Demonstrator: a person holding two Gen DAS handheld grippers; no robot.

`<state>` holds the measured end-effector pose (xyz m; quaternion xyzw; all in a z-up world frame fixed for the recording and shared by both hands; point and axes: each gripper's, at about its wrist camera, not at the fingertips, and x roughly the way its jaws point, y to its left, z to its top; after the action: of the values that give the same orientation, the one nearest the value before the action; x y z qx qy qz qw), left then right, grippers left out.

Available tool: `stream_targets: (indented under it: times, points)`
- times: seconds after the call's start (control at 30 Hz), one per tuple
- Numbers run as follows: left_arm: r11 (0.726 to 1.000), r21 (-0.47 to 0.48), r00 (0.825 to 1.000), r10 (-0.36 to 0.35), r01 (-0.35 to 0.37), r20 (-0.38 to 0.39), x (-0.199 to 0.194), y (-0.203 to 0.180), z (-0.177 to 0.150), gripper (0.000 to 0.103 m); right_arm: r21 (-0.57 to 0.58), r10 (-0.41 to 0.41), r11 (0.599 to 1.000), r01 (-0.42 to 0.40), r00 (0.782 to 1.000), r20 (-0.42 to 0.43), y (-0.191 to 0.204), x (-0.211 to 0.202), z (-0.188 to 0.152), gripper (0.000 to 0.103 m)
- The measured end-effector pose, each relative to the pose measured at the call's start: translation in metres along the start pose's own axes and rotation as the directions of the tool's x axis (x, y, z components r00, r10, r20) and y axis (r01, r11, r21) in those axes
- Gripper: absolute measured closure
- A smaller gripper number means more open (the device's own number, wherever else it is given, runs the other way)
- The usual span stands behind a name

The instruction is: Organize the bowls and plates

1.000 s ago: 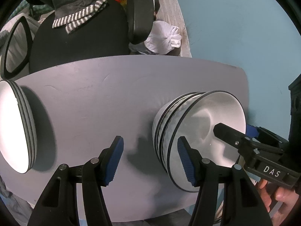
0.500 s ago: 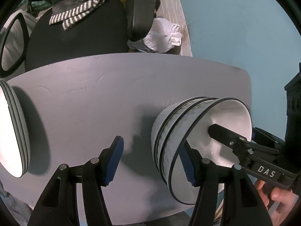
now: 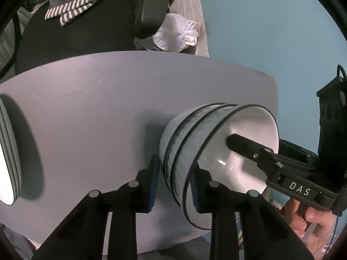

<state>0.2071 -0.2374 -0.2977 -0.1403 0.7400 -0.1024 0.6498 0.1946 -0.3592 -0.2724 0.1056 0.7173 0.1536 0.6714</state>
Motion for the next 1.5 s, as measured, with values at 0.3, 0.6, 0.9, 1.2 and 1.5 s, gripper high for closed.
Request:
stream_targets:
  times: [0.3,0.6,0.9,1.2,1.5]
  points:
    - [0.999,0.016,0.999,0.032,-0.032,0.004,-0.003,-0.005,0.0,0.078,-0.014,0.003,1.0,-0.003,1.0,-0.02,0.009,0.002,-0.002,0.071]
    - [0.996,0.038,0.997,0.079,-0.079,0.016,-0.007,-0.009,-0.003,0.078,-0.05,-0.066,0.997,0.066,0.998,0.001,0.019,-0.001,-0.004,0.078]
    - [0.995,0.037,0.996,0.087,-0.088,0.022,-0.006,-0.01,-0.004,0.077,-0.045,-0.08,0.996,0.079,0.997,-0.01,0.016,-0.001,-0.006,0.087]
    - [0.996,0.018,0.996,0.09,-0.09,0.021,-0.008,0.0,-0.012,0.078,-0.04,-0.064,0.997,0.063,0.998,-0.025,0.026,0.003,-0.016,0.087]
    - [0.996,-0.035,0.996,0.084,-0.083,0.041,-0.017,0.022,-0.03,0.078,-0.082,-0.063,0.995,0.059,0.997,-0.042,0.052,0.012,-0.024,0.087]
